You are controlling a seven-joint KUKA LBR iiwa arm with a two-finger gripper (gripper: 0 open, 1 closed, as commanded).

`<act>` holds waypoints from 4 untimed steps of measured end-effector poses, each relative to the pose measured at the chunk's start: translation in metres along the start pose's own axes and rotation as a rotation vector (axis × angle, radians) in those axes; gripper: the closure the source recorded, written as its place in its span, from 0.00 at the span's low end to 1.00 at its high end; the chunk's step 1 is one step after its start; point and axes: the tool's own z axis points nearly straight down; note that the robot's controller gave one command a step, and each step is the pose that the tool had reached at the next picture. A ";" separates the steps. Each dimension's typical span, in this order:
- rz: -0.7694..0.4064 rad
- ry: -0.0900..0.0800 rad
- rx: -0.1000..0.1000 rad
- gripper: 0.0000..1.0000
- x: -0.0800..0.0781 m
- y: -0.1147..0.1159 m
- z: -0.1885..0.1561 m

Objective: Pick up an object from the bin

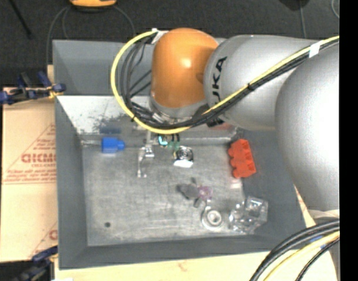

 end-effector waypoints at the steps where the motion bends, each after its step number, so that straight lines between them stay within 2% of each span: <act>1: -0.049 -0.011 0.000 0.00 -0.020 0.069 0.094; 2: -0.079 -0.007 0.005 0.00 -0.012 0.018 0.090; 3: -0.081 -0.009 0.001 1.00 -0.012 0.022 0.089; 4: -0.099 -0.018 0.002 1.00 -0.021 0.026 -0.018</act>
Offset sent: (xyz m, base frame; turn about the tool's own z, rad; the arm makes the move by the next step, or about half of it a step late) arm 0.0197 0.0793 -0.1104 -0.0521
